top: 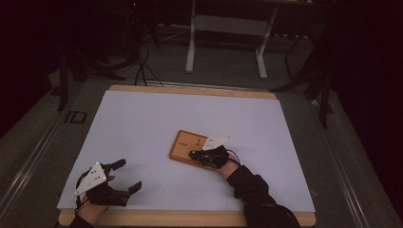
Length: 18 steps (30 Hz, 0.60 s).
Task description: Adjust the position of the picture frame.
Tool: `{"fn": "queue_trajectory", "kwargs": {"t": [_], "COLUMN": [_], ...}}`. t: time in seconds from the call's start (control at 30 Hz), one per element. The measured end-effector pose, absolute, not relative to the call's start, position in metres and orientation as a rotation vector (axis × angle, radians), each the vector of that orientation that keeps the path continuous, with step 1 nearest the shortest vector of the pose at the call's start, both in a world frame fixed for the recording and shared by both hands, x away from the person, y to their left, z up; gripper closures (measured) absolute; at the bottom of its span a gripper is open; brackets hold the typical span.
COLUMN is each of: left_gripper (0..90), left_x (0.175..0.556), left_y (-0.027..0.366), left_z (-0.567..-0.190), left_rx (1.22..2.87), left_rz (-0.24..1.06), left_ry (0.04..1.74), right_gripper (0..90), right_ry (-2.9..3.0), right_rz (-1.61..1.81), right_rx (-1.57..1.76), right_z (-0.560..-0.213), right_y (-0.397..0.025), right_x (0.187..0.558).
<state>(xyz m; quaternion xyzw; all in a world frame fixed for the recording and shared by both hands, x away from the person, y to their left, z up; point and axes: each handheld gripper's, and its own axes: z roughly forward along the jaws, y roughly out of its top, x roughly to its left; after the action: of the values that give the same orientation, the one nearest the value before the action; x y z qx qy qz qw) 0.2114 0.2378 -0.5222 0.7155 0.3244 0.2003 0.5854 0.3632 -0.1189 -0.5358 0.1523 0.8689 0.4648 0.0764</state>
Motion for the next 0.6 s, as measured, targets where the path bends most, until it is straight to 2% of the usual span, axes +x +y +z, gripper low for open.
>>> {"fn": "queue_trajectory", "kwargs": {"t": [0.2, 0.3, 0.6], "left_gripper": [1.5, 1.5, 1.5], "left_x": [0.211, 0.211, 0.210], "left_y": [0.238, 0.237, 0.230], "left_z": [-0.522, -0.522, -0.521], "left_rx": [1.669, 1.674, 1.684], "left_rz": [0.468, 0.471, 0.453], "left_ry": [0.752, 0.752, 0.737], "right_gripper": [83.7, 76.2, 70.7], "right_ry": [2.607, 2.608, 2.573], "right_rz": [1.394, 1.423, 1.405], "right_rx": [0.461, 0.461, 0.445], "right_z": [-0.536, -0.532, -0.518], "right_y": [-0.119, -0.122, -0.149], "right_x": [0.363, 0.362, 0.349]}}
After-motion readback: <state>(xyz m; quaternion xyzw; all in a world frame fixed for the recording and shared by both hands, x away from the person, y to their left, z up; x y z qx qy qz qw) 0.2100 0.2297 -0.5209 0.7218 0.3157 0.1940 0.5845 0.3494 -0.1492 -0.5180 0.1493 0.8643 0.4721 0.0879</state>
